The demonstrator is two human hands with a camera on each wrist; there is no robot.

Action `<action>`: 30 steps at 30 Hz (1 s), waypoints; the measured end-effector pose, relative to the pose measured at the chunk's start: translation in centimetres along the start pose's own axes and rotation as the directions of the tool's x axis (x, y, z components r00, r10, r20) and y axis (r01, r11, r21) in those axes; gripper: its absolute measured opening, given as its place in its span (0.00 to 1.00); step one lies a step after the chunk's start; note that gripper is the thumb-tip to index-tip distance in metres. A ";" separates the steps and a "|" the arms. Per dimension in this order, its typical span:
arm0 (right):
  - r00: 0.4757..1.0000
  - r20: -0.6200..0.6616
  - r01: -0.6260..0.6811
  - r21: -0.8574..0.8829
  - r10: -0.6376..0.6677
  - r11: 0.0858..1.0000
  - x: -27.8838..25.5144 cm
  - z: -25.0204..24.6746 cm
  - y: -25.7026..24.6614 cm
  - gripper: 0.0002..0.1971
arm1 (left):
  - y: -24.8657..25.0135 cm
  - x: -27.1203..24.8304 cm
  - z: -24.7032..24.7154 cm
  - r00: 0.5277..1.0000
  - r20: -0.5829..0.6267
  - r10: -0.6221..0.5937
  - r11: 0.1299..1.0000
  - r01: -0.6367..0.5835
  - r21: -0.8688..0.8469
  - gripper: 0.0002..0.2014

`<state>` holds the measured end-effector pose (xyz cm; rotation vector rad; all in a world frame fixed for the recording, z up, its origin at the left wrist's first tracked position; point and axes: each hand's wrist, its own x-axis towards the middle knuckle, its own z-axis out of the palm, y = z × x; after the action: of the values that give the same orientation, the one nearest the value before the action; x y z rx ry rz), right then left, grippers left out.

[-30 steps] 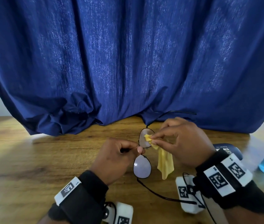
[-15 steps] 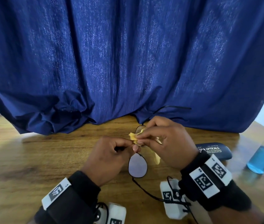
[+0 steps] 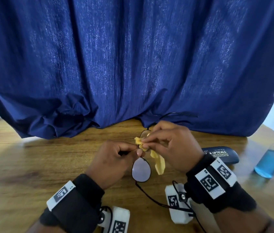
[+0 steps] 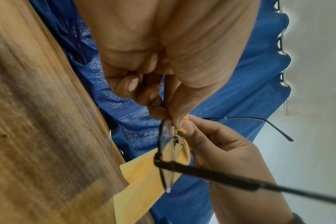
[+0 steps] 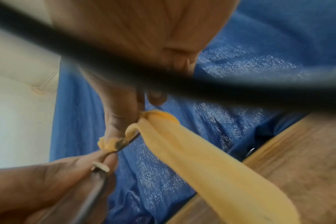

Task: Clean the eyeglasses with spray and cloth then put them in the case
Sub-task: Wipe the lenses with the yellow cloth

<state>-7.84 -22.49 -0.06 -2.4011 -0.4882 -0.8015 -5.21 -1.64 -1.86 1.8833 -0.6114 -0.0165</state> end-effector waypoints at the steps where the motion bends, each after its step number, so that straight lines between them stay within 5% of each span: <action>1: 0.999 -0.037 -0.021 -0.028 0.020 0.999 0.1 -0.1 0.1 0.11 | -0.1 0.1 -0.1 1.000 -0.006 -0.003 1.000 0.003 0.001 0.06; 3: 0.991 -0.117 -0.065 -0.053 0.058 0.996 0.1 -0.3 0.2 0.08 | -0.1 0.1 -0.2 1.000 -0.007 -0.004 1.000 0.004 0.015 0.06; 7: 1.000 -0.003 0.024 0.022 -0.024 0.999 0.0 0.0 -0.1 0.10 | 0.0 0.0 -0.2 1.000 0.004 0.013 1.000 -0.013 0.026 0.06; 10: 0.990 -0.133 -0.048 -0.025 0.044 0.999 0.1 -0.3 0.1 0.07 | 0.1 0.0 -0.1 1.000 0.003 0.005 1.000 -0.006 0.021 0.06; 13: 0.999 -0.033 -0.001 -0.004 0.000 1.000 0.0 -0.1 -0.2 0.10 | 0.1 0.0 -0.1 1.000 0.009 0.018 0.999 -0.019 0.026 0.06; 17: 0.989 -0.130 -0.075 -0.030 0.070 0.997 0.2 -0.4 0.0 0.08 | 0.1 0.0 -0.1 1.000 0.005 0.020 1.000 -0.020 0.012 0.06; 27: 0.999 -0.041 -0.011 -0.008 0.011 1.000 -0.1 0.1 -0.7 0.07 | 0.0 0.0 0.1 0.999 0.006 0.040 0.999 -0.040 0.015 0.06; 30: 0.984 -0.159 -0.092 -0.058 0.082 0.994 0.1 -0.1 -0.3 0.06 | 0.0 0.0 0.1 1.000 -0.002 0.017 1.000 -0.017 0.012 0.06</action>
<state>-7.97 -22.28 0.16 -2.3767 -0.2970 -0.9705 -5.27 -1.71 -1.87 1.8896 -0.6274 0.0007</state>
